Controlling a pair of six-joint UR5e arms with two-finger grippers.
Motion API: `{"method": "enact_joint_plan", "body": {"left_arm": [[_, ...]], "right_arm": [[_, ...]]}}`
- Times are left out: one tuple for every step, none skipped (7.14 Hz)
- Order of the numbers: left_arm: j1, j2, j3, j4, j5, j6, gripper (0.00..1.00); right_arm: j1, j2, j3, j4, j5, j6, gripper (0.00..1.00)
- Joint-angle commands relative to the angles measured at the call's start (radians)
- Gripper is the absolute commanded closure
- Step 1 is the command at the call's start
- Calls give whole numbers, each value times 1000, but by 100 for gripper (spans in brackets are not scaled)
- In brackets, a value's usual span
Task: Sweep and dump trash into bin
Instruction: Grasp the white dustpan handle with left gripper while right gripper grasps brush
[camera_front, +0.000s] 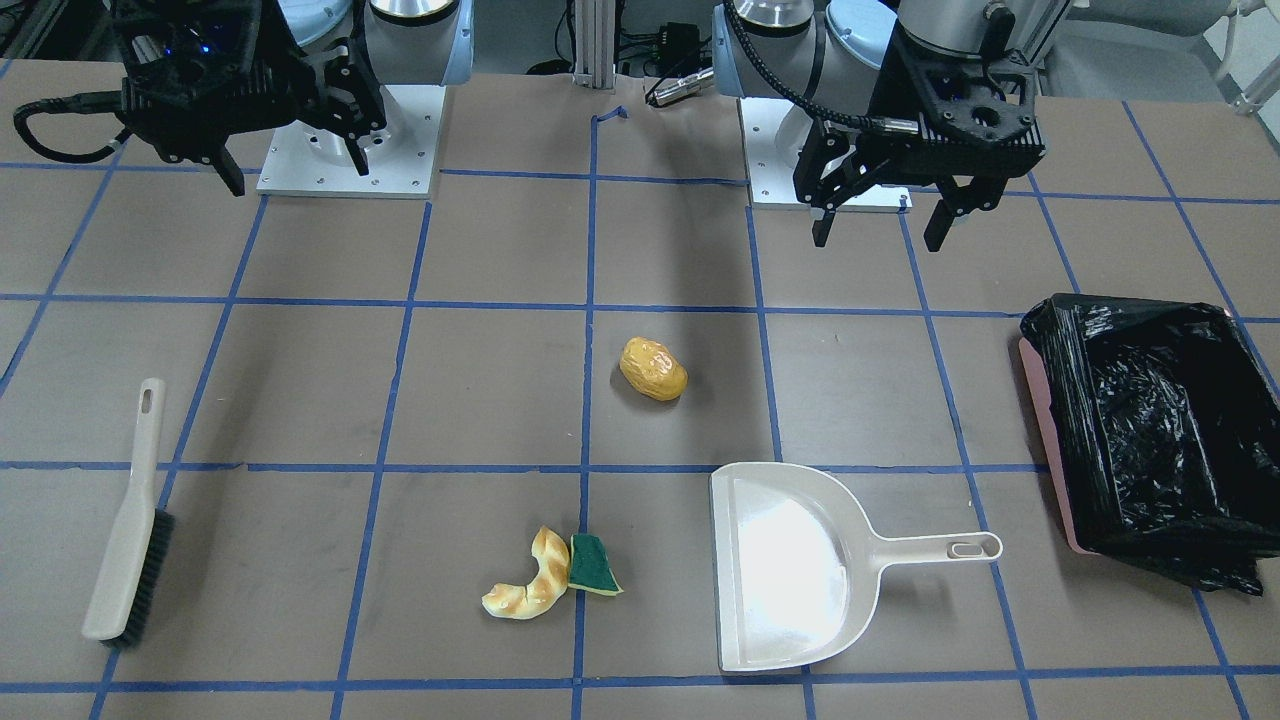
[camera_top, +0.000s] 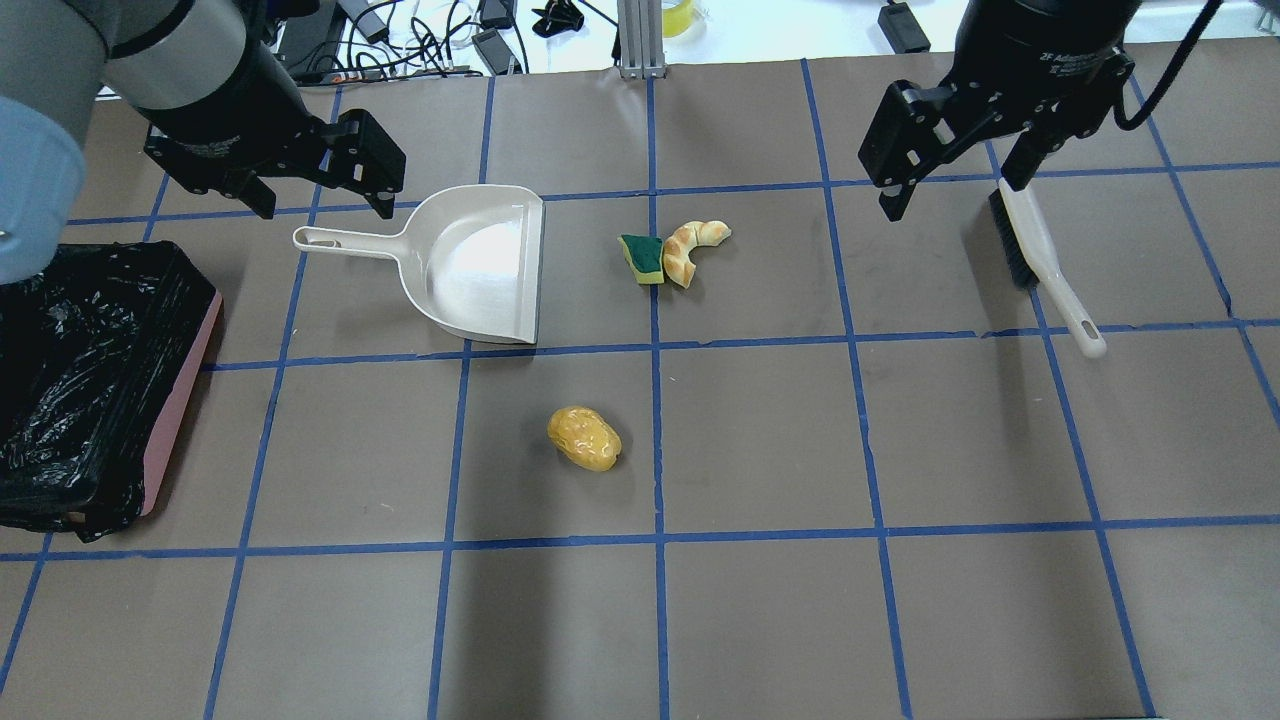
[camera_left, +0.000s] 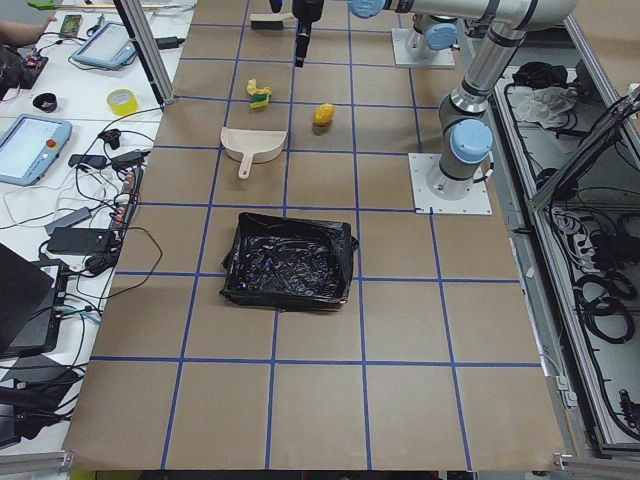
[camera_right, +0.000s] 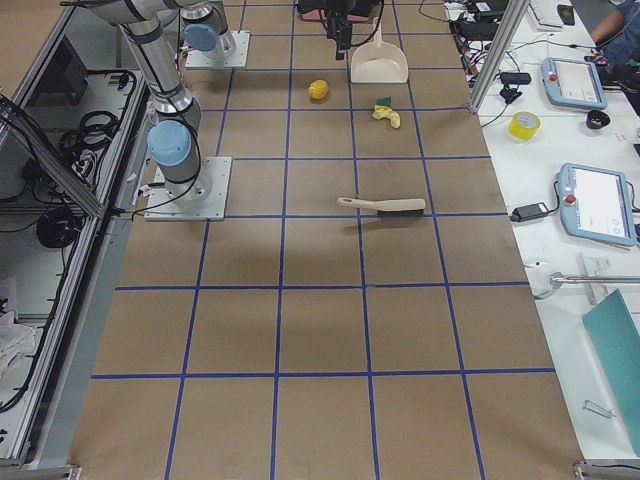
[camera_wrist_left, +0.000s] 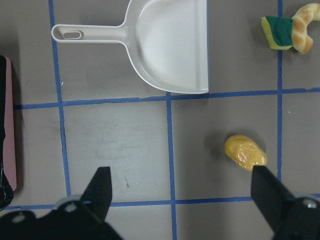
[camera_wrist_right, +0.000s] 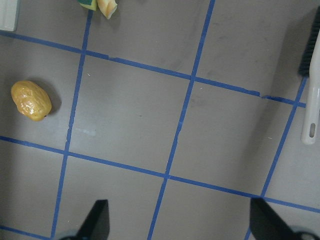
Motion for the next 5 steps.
{"method": "enact_joint_plan", "body": {"left_arm": [[1,-4,0,27,-7,-47,0],[2,-6,-8,27,-10,-46,0],[7,-4,-20,30,-7,-11,0],[25,-9,-21,33,-7,115,0],[48,-19,-34,45,-8,255,0]], "right_arm": [[-4,0,0,4,0,-8,0],[-11,5,0,-5,-38,-13,0],[-65,24,0,-7,-25,-78,0],[-123,58,9,-42,-28,-111,1],[-195,115,85,-60,-51,-129,2]]}}
